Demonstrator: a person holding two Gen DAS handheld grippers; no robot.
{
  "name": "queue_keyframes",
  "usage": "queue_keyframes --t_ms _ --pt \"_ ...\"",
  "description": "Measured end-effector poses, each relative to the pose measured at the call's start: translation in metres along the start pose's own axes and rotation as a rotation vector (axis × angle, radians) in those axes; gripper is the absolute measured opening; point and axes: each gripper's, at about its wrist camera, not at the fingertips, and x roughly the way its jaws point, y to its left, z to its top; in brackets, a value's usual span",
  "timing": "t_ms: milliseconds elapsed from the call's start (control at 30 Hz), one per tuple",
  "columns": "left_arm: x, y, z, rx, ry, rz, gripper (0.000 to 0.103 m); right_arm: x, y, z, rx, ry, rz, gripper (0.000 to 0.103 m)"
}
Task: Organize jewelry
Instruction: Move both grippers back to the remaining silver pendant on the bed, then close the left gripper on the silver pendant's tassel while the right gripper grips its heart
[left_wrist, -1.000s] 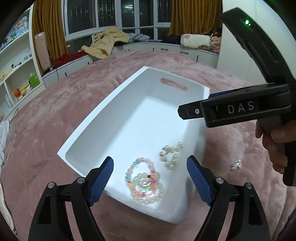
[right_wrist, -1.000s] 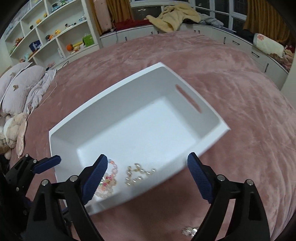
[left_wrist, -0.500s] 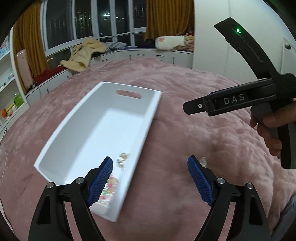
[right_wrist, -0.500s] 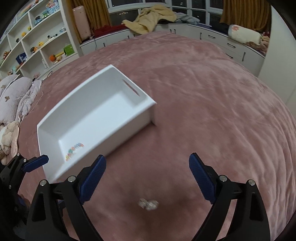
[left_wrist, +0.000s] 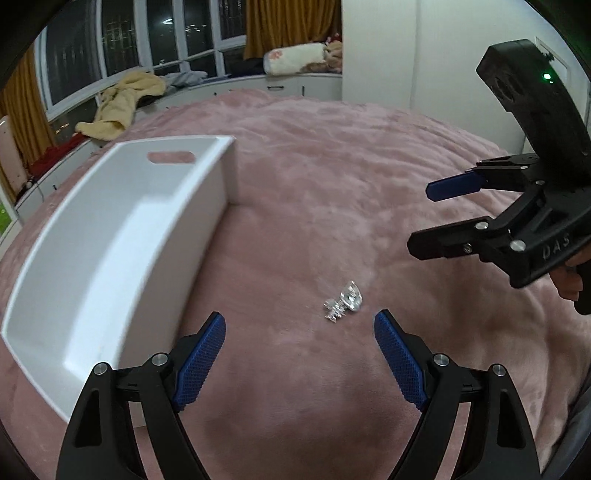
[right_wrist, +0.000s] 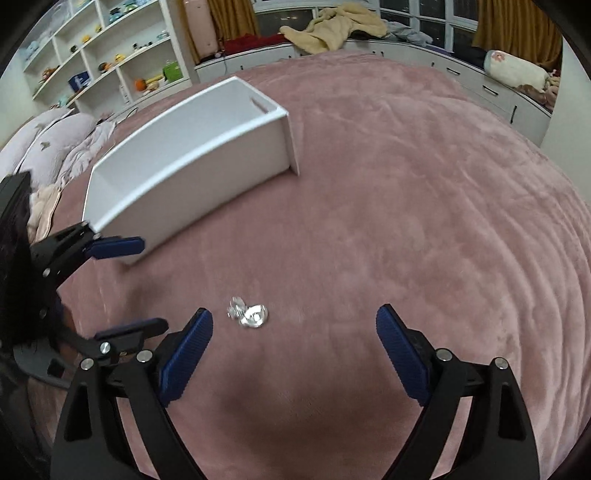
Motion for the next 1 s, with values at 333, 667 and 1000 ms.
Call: queue_keyframes --t_ms 333,667,1000 --pt "0.046 -0.019 -0.004 0.089 0.056 -0.155 0.059 0.039 0.014 -0.014 -0.119 0.038 0.117 0.06" --pt "0.083 -0.021 0.0 0.16 0.091 -0.18 0.036 0.07 0.017 -0.002 -0.097 0.082 0.187 0.06" --pt "0.084 -0.027 -0.003 0.191 0.082 -0.15 0.034 0.067 -0.001 0.001 -0.017 0.149 0.293 0.025"
